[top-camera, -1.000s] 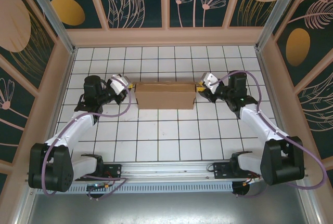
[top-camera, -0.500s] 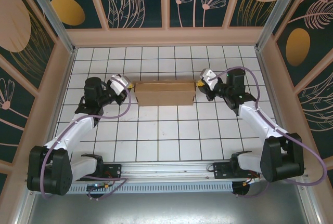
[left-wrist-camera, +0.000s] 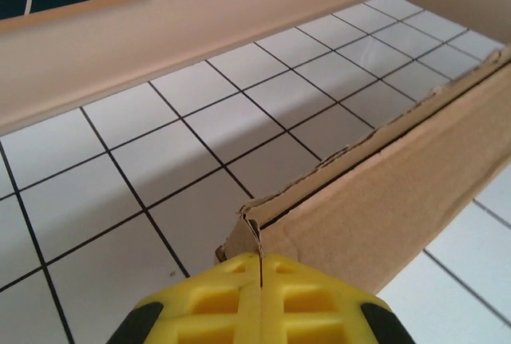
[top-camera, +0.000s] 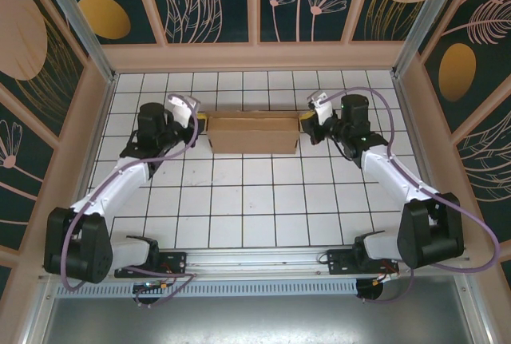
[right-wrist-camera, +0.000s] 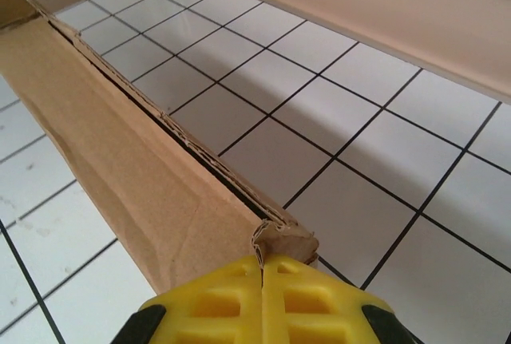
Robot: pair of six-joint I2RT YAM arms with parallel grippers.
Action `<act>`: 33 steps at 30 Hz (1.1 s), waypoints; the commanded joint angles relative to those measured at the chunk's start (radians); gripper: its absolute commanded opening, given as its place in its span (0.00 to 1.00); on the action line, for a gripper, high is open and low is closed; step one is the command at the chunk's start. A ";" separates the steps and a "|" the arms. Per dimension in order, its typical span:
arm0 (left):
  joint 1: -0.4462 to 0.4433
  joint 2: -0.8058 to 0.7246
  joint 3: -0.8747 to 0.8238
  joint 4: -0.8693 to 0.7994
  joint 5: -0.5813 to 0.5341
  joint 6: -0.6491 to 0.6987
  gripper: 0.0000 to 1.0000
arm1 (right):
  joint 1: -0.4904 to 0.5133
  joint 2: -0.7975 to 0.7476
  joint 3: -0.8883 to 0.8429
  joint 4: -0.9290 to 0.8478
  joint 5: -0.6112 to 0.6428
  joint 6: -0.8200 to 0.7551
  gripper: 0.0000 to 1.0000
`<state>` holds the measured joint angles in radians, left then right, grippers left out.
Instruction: Fold the paper box
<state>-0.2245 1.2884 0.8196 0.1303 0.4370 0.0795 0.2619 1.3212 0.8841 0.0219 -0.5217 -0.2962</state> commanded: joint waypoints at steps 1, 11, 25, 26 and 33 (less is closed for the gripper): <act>-0.018 0.019 0.060 -0.090 0.017 -0.140 0.00 | 0.031 0.000 0.030 -0.003 0.008 0.133 0.00; -0.019 0.096 0.128 -0.153 0.018 -0.320 0.00 | 0.032 0.126 0.208 -0.208 0.128 0.448 0.00; -0.019 0.101 0.148 -0.149 -0.016 -0.453 0.00 | 0.038 0.149 0.241 -0.255 0.134 0.595 0.00; -0.019 0.104 0.147 -0.150 -0.021 -0.460 0.00 | 0.041 0.146 0.238 -0.259 0.156 0.572 0.00; -0.019 0.117 0.147 -0.155 -0.025 -0.488 0.00 | 0.052 0.131 0.202 -0.265 0.214 0.479 0.00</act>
<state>-0.2359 1.3911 0.9436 -0.0040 0.4168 -0.3779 0.3023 1.4670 1.1015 -0.1913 -0.3359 0.2234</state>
